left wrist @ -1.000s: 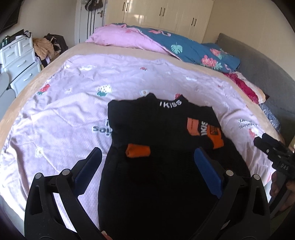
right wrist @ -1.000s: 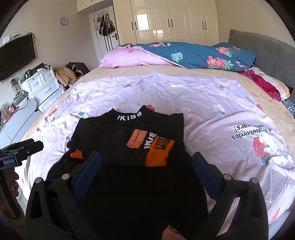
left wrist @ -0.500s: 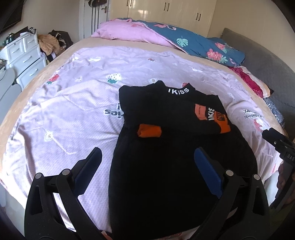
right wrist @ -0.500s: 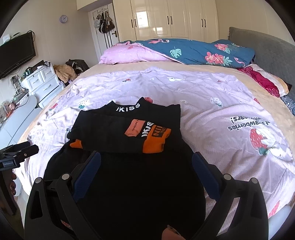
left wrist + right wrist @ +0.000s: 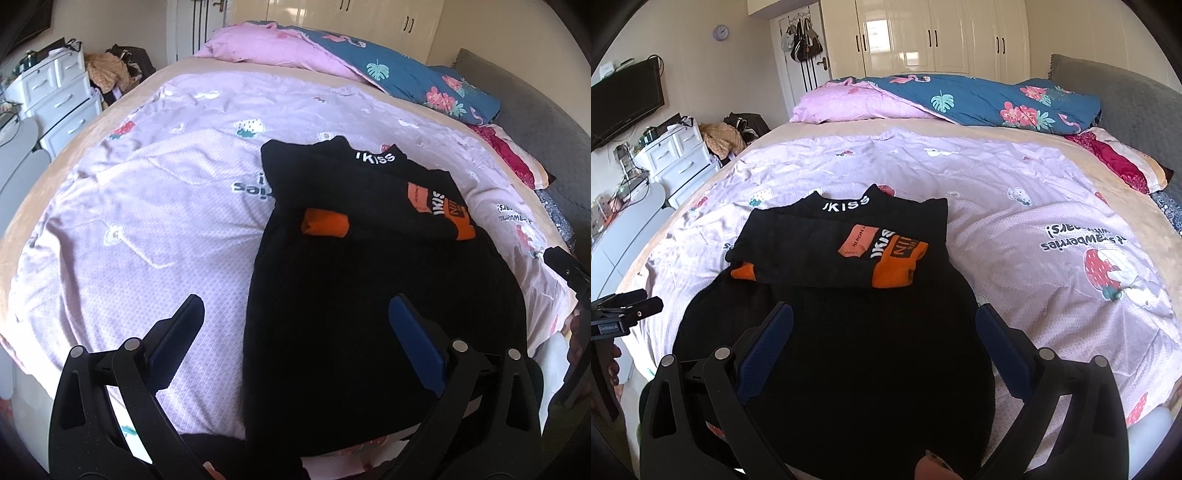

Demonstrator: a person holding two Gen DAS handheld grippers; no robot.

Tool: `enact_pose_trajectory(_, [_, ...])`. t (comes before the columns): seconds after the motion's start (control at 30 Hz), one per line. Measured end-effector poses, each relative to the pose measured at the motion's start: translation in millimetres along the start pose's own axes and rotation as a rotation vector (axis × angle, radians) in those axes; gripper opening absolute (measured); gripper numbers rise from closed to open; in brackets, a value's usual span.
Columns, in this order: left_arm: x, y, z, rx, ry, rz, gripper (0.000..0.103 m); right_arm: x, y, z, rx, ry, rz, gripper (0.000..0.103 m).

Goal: Fold small clothes
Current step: 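Move both grippers to the black shirt hem and grasp it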

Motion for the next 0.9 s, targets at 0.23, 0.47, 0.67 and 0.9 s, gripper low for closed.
enact_pose_trajectory(0.23, [9.9,-16.0,4.6,0.032,-0.006,-0.013,0.094,-9.0,-12.6,3.2,0.028,-0.012,0.006,0.099])
enact_pose_trajectory(0.47, [21.4,-37.0,8.4,0.076,-0.006,-0.019,0.094,-16.3,-20.6,2.5,0.038,-0.021,0.010,0.099])
enact_pose_trajectory(0.67, [24.2,-54.8,9.9,0.103,-0.039,-0.020,0.092,-22.0,-31.9,5.0,0.063,-0.031,0.013,0.099])
enact_pose_trajectory(0.9, [23.2,-75.9,14.6,0.157,-0.073,-0.017,0.057,-28.4,-43.5,5.7,0.083,-0.038,0.011,0.099])
Point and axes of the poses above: each gripper's, at about its wrist camera, not at the fingertips, and z roughly the way its jaws point, x to its left, y to its top, the point moved 2 cm from there along z, roughly the way its jaws point, and after that the axes turned 1 degree about z, right-handed, at the moved point
